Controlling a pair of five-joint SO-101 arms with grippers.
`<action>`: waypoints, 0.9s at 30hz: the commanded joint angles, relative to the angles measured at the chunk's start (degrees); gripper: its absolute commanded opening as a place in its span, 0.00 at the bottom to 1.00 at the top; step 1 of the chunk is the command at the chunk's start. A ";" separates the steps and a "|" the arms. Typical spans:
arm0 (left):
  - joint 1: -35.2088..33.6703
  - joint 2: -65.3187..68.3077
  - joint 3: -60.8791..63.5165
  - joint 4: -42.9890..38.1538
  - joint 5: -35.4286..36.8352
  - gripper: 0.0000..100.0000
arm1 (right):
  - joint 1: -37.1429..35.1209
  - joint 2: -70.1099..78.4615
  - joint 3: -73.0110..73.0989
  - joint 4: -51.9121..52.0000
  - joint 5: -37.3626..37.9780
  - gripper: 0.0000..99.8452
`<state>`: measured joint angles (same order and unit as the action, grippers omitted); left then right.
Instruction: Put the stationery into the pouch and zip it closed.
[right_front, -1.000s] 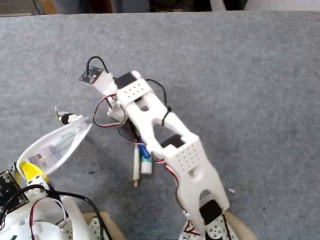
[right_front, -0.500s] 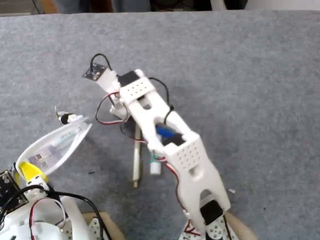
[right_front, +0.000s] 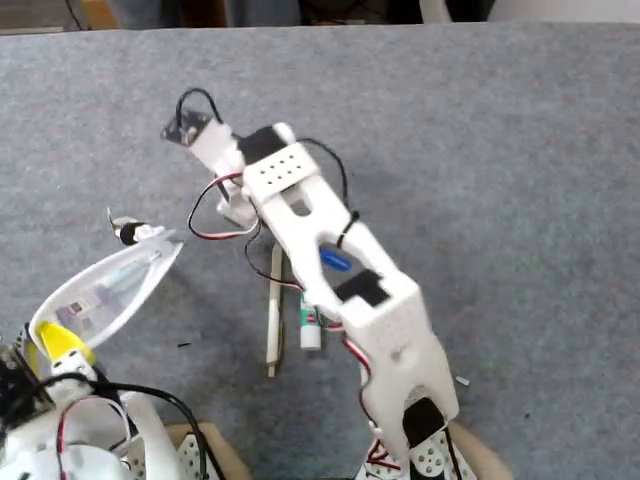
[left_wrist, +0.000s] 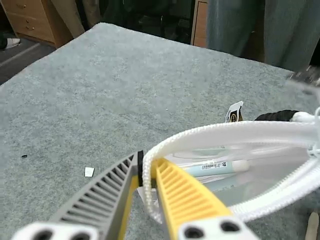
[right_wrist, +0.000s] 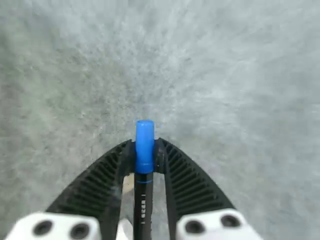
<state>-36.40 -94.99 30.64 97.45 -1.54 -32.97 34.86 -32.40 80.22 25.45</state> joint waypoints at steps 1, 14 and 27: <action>0.13 7.56 -7.25 2.55 0.62 0.03 | 0.18 -12.00 -0.48 2.20 0.18 0.01; 0.13 15.65 -20.44 3.43 3.16 0.03 | 0.35 -43.91 -0.13 8.18 0.18 0.01; 20.09 15.74 -24.04 3.60 16.44 0.03 | -0.79 -62.81 -0.04 7.56 0.18 0.01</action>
<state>-20.13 -80.48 8.92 100.88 11.03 -33.14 -24.75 -32.22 88.13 25.45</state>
